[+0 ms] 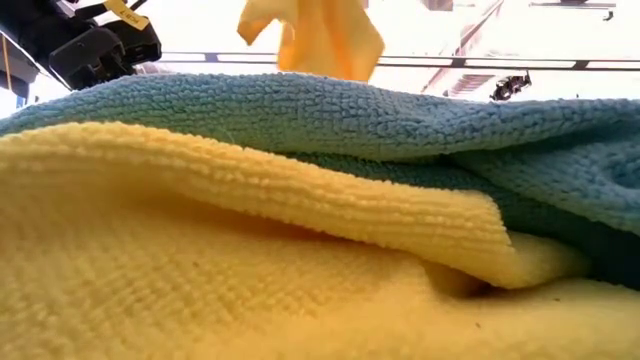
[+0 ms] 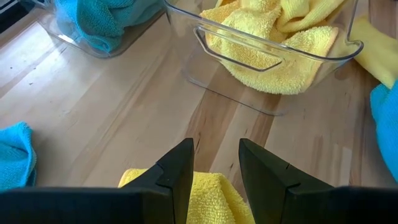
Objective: Sort microfiber towel by color & place in baskets
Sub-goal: Put the yellow towel into the bottom transparent bin
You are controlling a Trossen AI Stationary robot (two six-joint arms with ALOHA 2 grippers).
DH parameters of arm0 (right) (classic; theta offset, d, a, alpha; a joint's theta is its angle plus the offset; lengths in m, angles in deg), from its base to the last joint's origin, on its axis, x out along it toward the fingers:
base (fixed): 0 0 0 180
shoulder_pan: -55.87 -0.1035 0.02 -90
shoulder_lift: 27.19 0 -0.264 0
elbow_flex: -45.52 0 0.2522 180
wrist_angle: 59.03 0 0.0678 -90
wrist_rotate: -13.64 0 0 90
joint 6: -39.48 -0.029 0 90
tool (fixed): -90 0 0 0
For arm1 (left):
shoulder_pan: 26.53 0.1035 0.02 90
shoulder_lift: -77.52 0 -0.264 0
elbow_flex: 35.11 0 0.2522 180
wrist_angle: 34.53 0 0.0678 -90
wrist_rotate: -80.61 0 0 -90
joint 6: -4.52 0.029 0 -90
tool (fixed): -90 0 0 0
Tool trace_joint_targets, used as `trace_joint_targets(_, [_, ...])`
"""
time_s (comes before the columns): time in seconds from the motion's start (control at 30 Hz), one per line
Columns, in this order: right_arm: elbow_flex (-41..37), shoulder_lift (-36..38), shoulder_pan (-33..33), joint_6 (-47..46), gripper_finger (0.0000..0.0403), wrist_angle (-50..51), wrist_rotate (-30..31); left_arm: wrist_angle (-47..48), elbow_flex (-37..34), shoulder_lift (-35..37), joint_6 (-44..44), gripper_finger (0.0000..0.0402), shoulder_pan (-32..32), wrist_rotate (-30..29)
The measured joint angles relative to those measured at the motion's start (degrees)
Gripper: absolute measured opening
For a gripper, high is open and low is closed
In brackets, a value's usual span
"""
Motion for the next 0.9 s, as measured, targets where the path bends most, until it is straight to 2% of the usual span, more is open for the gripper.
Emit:
trace_joint_targets(0.2, [-0.1,-1.2,-1.7,-3.4,0.0,4.2,0.6,0.3,0.0,0.0,-0.2,0.0117,0.0,0.0])
trace_joint_targets(0.37, [0.8,-0.5,-4.5,-2.5,0.0,4.5,6.9,0.3,0.0,0.0,-0.2,0.0117,0.0,0.0])
trace_joint_targets(0.6, [2.0,-0.2,-6.3,0.4,0.0,-0.8,6.6,-0.1,0.0,0.0,-0.2,0.0117,0.0,0.0])
trace_joint_targets(0.9, [1.7,-2.8,-5.9,-1.8,0.0,4.7,6.5,-0.1,0.0,0.0,-0.6,0.0117,0.0,0.0])
